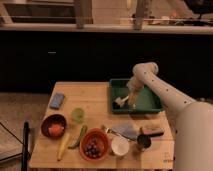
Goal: Place brush in table surface
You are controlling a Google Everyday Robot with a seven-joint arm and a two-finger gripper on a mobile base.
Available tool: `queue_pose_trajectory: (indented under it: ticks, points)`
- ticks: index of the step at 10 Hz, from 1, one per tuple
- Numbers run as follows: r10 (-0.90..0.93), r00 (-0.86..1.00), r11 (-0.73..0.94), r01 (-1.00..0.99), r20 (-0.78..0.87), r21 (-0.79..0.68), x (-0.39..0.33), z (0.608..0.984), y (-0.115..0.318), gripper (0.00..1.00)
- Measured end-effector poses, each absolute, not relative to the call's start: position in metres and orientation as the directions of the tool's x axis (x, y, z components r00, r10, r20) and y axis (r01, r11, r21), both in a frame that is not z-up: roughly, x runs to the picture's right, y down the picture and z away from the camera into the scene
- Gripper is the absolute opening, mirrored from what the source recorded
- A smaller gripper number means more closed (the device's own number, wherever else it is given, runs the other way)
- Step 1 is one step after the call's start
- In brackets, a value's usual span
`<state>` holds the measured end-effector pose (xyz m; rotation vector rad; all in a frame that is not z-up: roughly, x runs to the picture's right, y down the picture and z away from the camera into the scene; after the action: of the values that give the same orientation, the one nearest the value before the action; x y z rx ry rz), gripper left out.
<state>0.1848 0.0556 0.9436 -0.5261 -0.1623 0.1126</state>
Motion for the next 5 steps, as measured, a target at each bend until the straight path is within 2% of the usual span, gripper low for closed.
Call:
queue_pose_trajectory:
  ticks: [5]
  points:
    - [0.193,0.977,0.833,-0.113,0.093,-0.541,0.2,0.965,0.078,0.8]
